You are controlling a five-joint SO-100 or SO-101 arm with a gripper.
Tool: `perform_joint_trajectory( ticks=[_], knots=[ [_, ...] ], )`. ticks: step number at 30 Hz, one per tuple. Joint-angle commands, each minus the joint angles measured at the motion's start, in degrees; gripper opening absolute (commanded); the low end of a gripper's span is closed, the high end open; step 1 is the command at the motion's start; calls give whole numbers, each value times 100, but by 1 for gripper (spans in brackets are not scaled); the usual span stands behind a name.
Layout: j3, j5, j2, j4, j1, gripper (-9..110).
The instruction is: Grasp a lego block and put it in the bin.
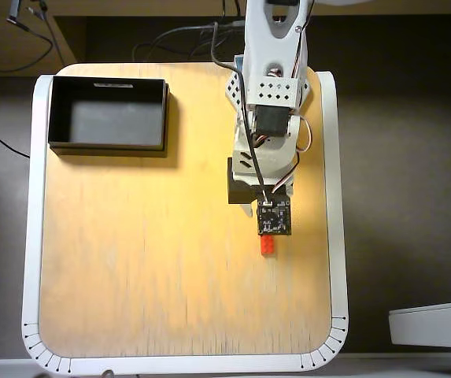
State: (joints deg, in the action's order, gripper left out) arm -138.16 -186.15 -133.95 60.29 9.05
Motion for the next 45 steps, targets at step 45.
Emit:
perform_joint_trajectory(
  ticks=[45],
  knots=[
    [2320,448,3410,-853,-633,14]
  ],
)
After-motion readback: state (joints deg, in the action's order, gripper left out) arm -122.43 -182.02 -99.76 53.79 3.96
